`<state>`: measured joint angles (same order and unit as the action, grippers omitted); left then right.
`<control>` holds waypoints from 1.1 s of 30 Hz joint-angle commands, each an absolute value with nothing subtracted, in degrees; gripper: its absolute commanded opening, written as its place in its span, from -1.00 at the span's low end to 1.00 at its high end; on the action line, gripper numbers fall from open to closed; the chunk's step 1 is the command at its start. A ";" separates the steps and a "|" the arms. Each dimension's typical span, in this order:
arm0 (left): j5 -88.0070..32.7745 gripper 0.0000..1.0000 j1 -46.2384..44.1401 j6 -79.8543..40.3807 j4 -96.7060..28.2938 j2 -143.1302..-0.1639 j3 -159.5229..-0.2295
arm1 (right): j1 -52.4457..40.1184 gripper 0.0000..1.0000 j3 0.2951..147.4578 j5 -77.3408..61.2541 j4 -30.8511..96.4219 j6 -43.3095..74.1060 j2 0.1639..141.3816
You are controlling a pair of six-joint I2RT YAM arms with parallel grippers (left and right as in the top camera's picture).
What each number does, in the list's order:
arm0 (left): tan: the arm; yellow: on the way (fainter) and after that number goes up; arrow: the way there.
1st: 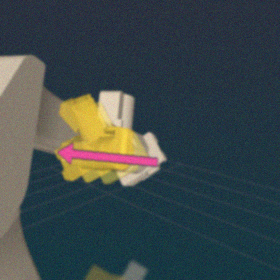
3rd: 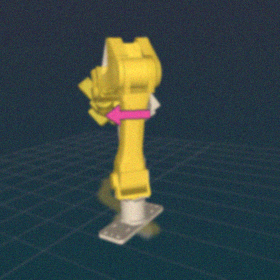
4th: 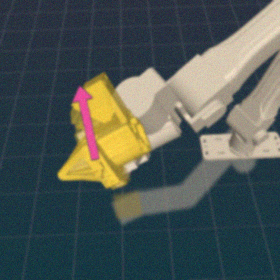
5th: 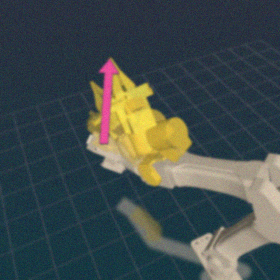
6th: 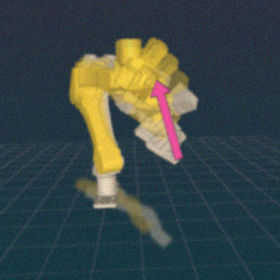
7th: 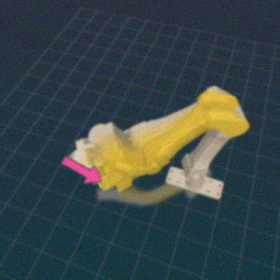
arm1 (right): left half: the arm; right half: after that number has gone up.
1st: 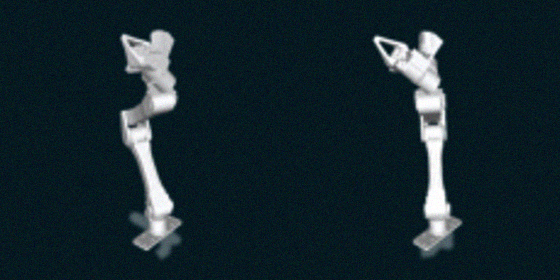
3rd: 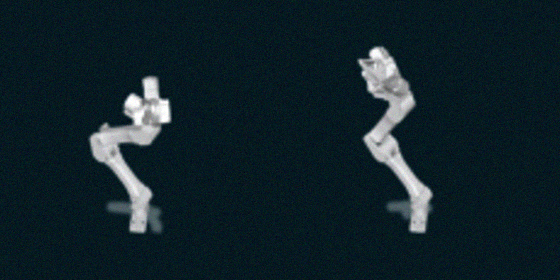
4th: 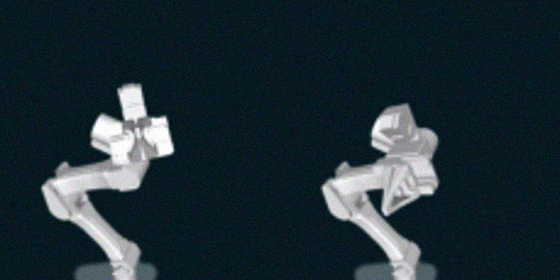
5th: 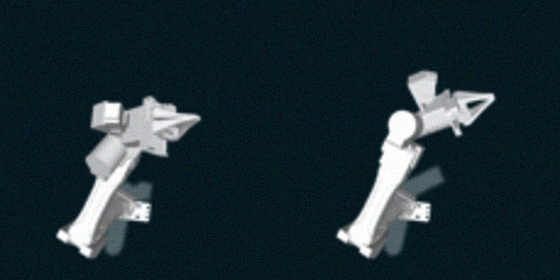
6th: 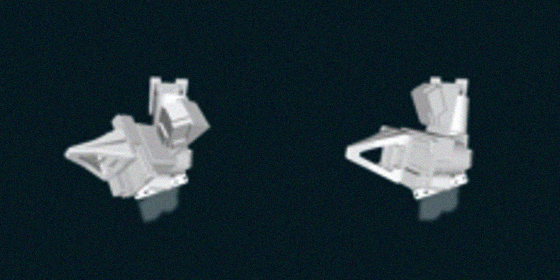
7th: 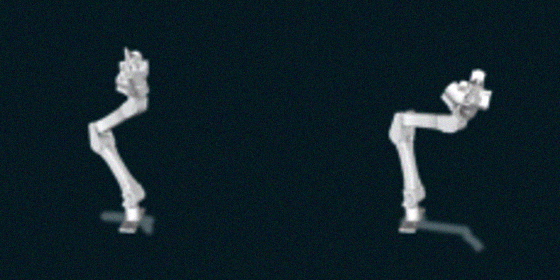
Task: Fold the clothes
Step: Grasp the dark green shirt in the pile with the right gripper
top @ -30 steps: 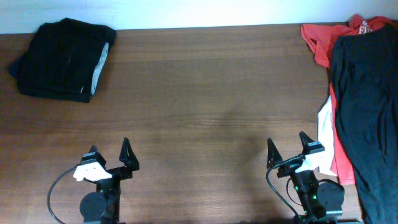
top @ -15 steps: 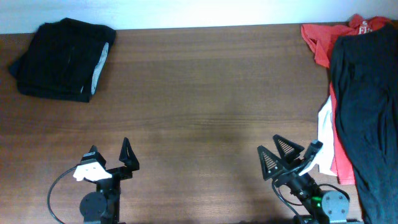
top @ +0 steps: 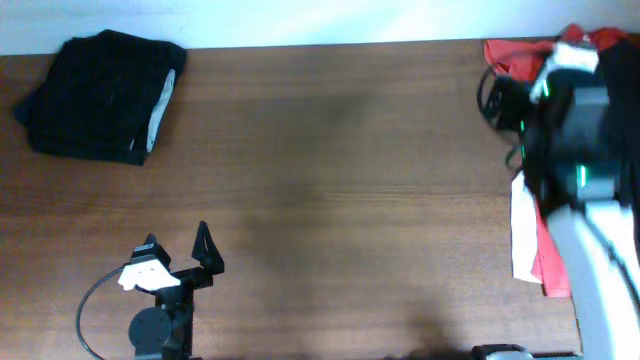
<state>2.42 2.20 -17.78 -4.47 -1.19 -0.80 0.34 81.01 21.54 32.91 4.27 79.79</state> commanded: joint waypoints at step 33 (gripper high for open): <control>2.81 0.98 1.91 -17.10 -4.43 -0.78 -0.49 | 20.01 -0.92 111.87 21.74 39.07 1.63 134.89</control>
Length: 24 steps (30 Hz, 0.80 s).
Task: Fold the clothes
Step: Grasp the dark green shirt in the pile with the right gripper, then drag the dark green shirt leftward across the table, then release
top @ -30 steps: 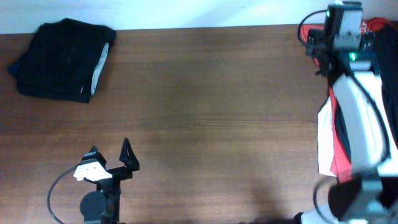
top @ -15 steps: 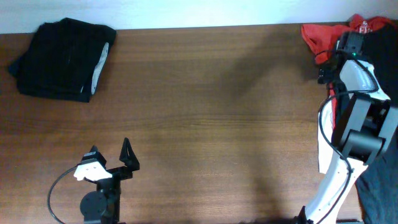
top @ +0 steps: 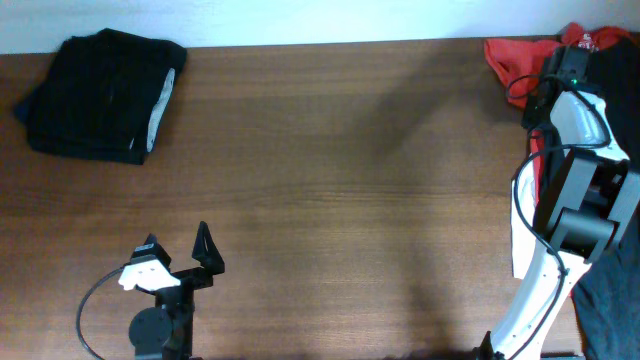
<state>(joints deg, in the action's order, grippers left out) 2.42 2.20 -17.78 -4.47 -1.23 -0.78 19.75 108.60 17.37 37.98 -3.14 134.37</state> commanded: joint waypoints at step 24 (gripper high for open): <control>2.81 0.98 1.91 -17.10 -4.43 -0.78 -0.49 | -50.89 0.65 121.38 14.87 40.12 8.08 113.34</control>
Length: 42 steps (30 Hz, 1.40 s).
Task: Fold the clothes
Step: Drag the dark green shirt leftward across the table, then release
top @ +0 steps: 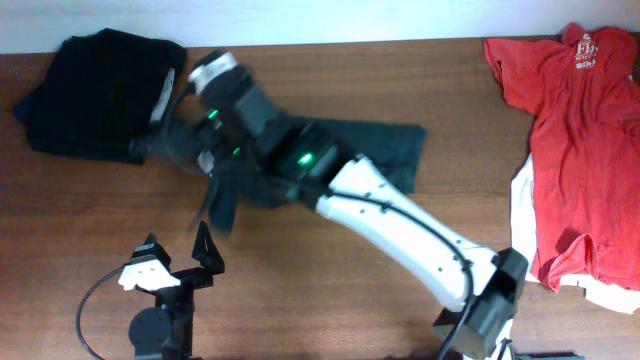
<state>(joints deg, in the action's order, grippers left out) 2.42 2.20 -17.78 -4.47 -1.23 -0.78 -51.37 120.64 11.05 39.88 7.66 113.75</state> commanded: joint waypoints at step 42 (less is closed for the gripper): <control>2.83 0.99 1.91 -17.10 -4.43 -0.78 -0.49 | -7.75 -0.92 70.91 -11.62 38.94 27.94 109.89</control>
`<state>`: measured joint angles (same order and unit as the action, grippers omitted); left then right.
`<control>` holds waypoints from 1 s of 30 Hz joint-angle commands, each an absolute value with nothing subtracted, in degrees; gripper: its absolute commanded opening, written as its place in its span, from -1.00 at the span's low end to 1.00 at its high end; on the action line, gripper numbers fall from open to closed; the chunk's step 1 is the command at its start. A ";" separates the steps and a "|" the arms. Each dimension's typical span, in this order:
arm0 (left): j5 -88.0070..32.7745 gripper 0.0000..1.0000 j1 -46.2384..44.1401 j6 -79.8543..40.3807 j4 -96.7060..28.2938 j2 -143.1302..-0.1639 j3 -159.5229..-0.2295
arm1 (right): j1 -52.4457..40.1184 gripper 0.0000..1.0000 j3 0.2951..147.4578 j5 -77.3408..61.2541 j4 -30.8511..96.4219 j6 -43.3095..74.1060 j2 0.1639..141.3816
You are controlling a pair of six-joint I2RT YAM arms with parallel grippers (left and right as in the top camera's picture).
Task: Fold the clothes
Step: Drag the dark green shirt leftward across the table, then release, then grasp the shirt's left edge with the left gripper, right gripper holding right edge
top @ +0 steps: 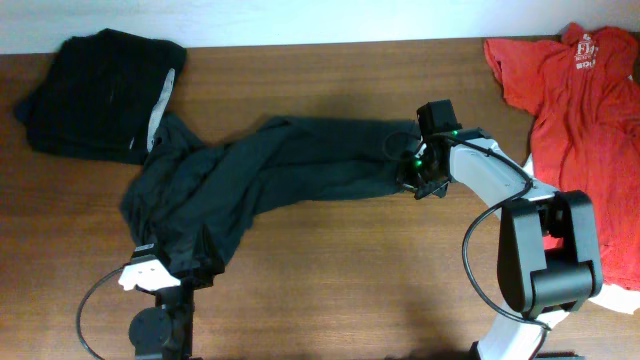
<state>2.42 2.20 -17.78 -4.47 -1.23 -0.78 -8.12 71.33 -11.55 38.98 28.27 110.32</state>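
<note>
A dark grey-green garment lies stretched out across the table, from a bunched mass at the front left to a narrow end in the middle right. My right gripper rests low on that right end and looks shut on the fabric's edge. My left gripper stays at the front left. The garment's bunched end is draped over its fingers and hides them, so only its white wrist part shows.
A folded stack of black clothes sits at the back left, touching the garment's corner. A red T-shirt lies spread at the right edge, with a white cloth under its lower part. The brown table shows bare wood at the front middle.
My right arm was reaching far left with the dark garment bunched near the black stack. Now it is back at the middle right, and the garment is laid out long, covering the left gripper.
First my right arm stood over the clothes pile at the right edge, and the table's middle held nothing. Then it reached the pile's back. Later it reached far left with a dark garment, the red T-shirt uncovered. Now the garment lies stretched across the table.
</note>
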 commanded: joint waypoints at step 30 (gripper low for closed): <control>-25.17 0.98 1.91 -12.84 -10.61 -4.93 -14.09 | 15.40 -0.92 72.66 -8.38 66.65 21.65 68.25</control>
<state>-16.84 2.09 -17.80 -1.04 -1.32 -3.79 14.94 72.20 -9.10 66.61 22.31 68.34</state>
